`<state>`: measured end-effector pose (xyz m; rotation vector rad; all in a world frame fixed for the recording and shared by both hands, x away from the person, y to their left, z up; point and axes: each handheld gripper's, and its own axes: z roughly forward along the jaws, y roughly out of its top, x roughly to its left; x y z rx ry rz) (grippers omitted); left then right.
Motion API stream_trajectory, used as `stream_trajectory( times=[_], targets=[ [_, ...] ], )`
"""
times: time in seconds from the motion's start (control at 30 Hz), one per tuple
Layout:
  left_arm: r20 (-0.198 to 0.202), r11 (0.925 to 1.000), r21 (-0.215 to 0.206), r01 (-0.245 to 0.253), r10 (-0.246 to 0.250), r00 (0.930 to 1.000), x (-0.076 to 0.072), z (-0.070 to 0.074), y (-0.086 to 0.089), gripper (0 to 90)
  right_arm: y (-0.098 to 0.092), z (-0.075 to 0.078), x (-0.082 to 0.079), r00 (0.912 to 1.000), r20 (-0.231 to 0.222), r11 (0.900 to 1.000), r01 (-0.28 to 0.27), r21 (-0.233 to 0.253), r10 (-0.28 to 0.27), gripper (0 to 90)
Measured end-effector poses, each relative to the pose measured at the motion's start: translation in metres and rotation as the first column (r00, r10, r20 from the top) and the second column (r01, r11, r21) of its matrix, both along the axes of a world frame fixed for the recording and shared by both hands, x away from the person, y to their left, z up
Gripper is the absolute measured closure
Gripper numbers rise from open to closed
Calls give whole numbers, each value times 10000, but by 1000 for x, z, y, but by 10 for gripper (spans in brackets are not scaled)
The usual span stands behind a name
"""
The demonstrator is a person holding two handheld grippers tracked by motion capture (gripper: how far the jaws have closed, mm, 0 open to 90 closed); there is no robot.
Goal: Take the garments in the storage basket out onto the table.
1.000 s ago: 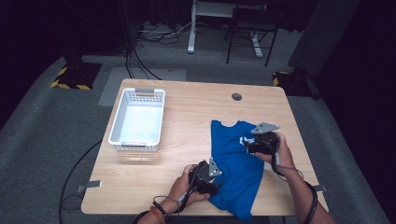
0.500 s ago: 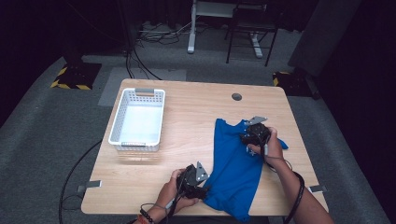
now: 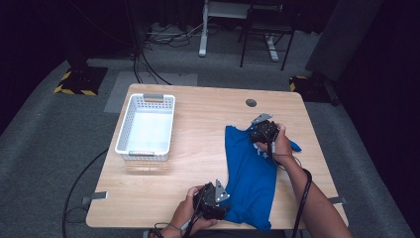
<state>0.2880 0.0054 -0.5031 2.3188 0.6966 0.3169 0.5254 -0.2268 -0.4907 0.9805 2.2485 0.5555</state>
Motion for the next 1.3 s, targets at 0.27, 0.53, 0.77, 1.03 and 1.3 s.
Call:
stream_trajectory(
  times=[0.27,0.53,0.77,1.03,1.3],
  targets=[
    [-199,9998,-88,-163,161,9997,18,0,-2,363,16,1,24,9995,-92,9994,315,124,-314,355],
    [18,9994,-329,84,-84,10000,8,7,14,288,53,27,-14,9821,-306,9730,-1796,1451,1858,344],
    [77,9982,-584,-132,137,9999,6,8,36,230,107,20,-38,9448,-1282,9516,-2900,1019,3016,334],
    [-302,9974,-722,41,-63,9995,16,0,47,186,110,5,-23,9609,-1778,9737,-1924,1218,2122,437],
    [-171,9985,-337,-434,428,9989,25,-7,50,159,101,5,-16,9550,-2127,9690,-1696,1794,2065,817]
  ],
)
